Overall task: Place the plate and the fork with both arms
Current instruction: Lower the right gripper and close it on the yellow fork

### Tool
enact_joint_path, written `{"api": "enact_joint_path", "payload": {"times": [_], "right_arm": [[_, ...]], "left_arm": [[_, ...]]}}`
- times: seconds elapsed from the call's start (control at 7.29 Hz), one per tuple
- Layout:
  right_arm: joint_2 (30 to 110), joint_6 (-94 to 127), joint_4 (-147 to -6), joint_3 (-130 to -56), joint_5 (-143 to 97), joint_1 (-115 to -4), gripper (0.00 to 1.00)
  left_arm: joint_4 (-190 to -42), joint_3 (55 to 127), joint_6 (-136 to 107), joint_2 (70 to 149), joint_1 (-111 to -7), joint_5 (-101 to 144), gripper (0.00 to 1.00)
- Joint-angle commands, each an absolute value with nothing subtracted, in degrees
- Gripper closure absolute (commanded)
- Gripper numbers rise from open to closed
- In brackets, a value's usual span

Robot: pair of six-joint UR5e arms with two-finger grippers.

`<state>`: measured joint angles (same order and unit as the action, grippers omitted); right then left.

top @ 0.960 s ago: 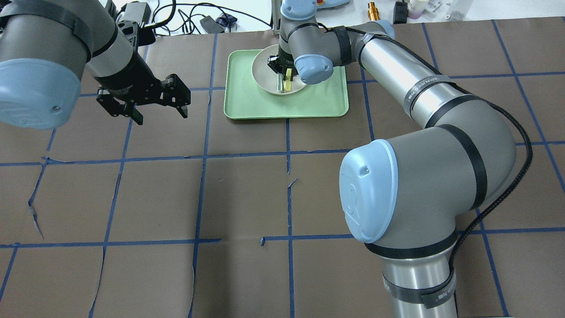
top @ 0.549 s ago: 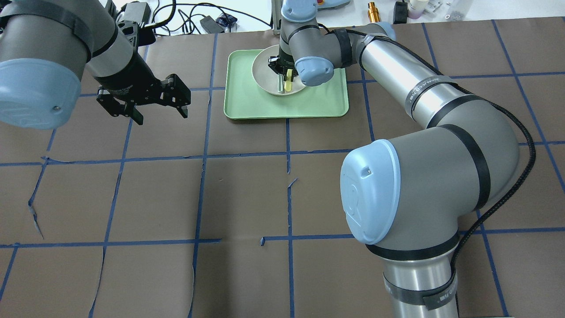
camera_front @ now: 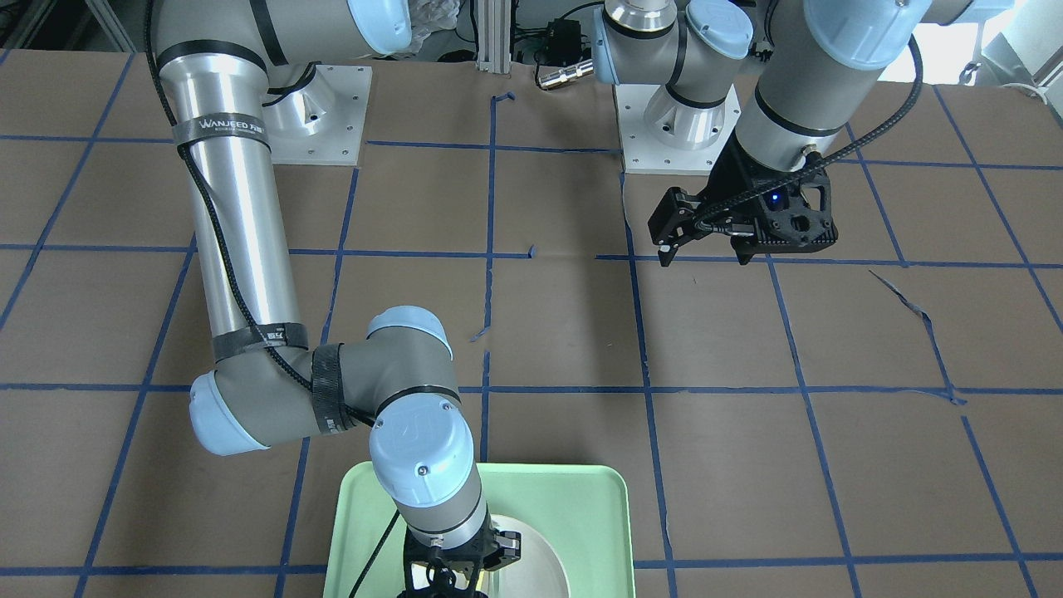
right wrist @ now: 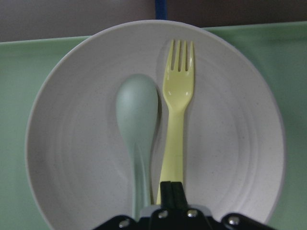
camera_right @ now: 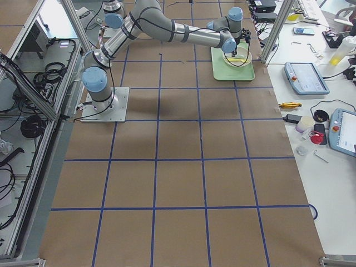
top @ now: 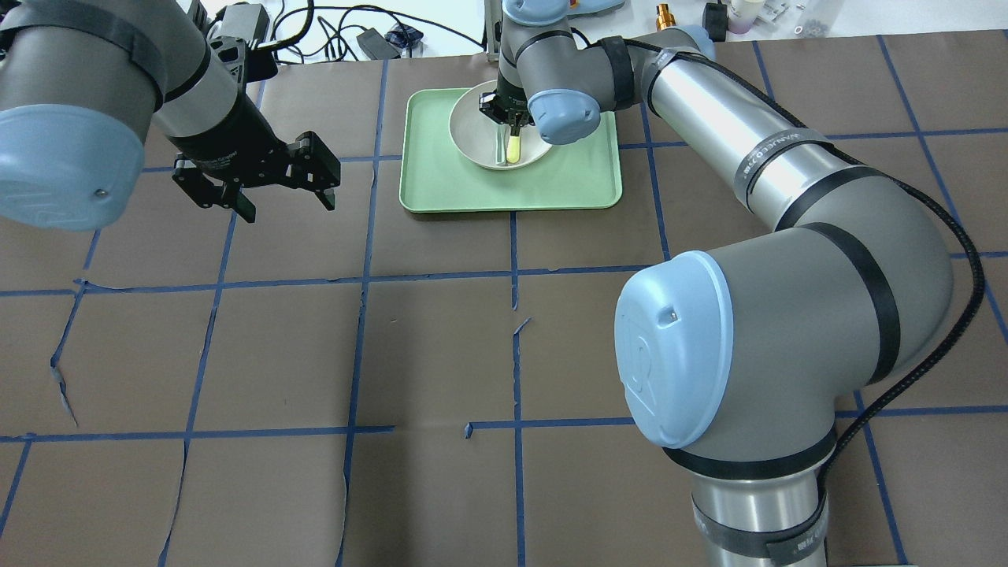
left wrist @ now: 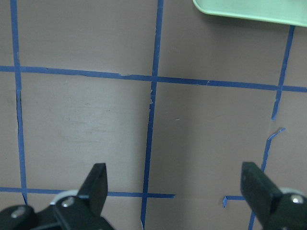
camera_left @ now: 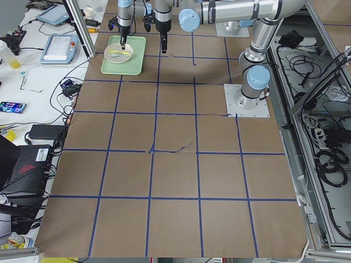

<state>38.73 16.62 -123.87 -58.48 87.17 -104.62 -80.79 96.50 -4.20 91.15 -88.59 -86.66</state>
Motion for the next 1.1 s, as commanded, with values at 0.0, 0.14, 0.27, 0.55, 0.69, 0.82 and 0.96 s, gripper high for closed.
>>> {"api": "enact_joint_path", "payload": {"times": [0.0, 0.14, 0.27, 0.55, 0.69, 0.82, 0.96], "right_arm": [[38.5, 17.4, -123.9, -58.7, 87.4, -104.6, 0.86], [37.1, 20.9, -124.2, -58.4, 87.5, -104.7, 0.85], [36.2, 22.1, -124.6, -58.0, 88.4, -104.7, 0.84], [36.1, 22.2, -124.6, -57.6, 88.3, -104.7, 0.70], [36.3, 22.2, -124.6, -57.6, 87.8, -104.7, 0.67], [36.3, 22.2, -124.6, -57.5, 87.7, -104.7, 0.63], [36.4, 22.2, -124.6, -57.4, 87.7, -104.7, 0.62]], "left_arm": [[-80.8, 96.4, -4.1, 91.1, -88.6, -86.7, 0.00], [-80.9, 96.5, -4.2, 91.1, -88.6, -86.7, 0.00], [-80.8, 96.5, -4.1, 91.1, -88.6, -86.7, 0.00], [-80.9, 96.5, -4.1, 91.3, -88.6, -86.7, 0.00], [-80.8, 96.5, -4.1, 91.3, -88.5, -86.7, 0.00], [-80.9, 96.5, -4.1, 91.3, -88.6, -86.7, 0.00], [-80.8, 96.5, -4.1, 91.3, -88.5, -86.7, 0.00]]}}
